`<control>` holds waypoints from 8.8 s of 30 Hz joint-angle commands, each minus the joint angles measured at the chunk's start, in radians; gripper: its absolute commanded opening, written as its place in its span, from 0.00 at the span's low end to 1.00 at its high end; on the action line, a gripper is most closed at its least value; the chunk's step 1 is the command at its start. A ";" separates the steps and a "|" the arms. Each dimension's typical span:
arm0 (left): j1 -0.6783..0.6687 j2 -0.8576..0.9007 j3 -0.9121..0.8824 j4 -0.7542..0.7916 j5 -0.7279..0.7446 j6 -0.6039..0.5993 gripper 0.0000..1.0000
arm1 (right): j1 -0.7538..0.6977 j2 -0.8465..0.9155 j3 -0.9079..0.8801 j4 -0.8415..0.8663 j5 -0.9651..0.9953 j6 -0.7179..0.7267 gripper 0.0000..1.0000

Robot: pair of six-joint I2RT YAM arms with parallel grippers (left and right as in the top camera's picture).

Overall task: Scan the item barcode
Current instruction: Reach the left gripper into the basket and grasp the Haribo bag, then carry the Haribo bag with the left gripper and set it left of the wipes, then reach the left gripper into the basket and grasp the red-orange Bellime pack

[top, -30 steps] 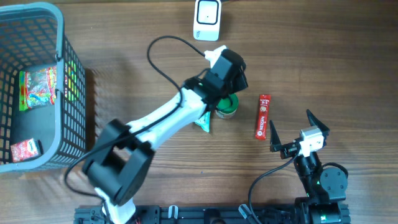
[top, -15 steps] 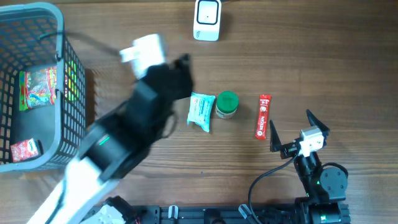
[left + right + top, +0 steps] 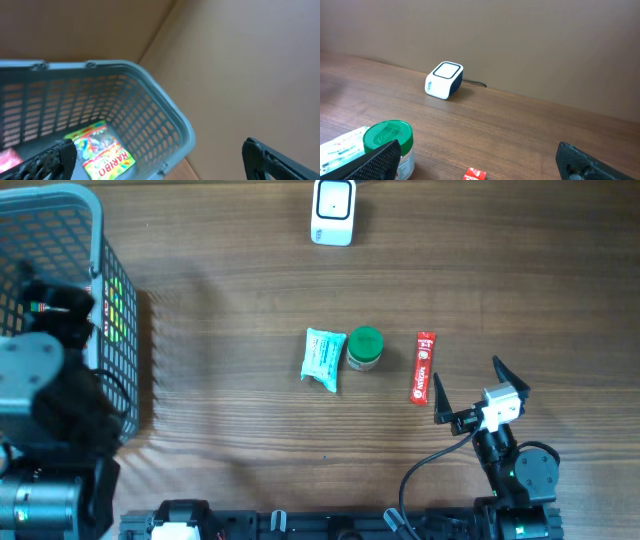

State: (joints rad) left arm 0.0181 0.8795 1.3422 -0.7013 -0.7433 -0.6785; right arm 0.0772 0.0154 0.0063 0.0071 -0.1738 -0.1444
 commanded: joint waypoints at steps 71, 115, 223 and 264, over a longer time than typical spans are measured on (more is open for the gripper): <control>0.534 0.628 0.128 0.045 0.605 -0.424 0.04 | 0.004 -0.005 -0.001 0.003 0.017 -0.011 1.00; 0.576 1.187 0.202 -0.186 0.627 -0.090 0.04 | 0.004 -0.005 -0.001 0.003 0.017 -0.010 1.00; 0.388 0.426 0.455 -0.716 0.239 -0.455 1.00 | 0.004 -0.005 -0.001 0.003 0.017 -0.011 1.00; 0.581 0.869 -0.250 -0.003 0.124 -0.474 1.00 | 0.004 -0.005 -0.001 0.003 0.017 -0.011 1.00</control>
State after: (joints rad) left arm 0.5903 1.7363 1.1358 -0.7322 -0.5949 -1.1767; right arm 0.0772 0.0154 0.0063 0.0071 -0.1738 -0.1444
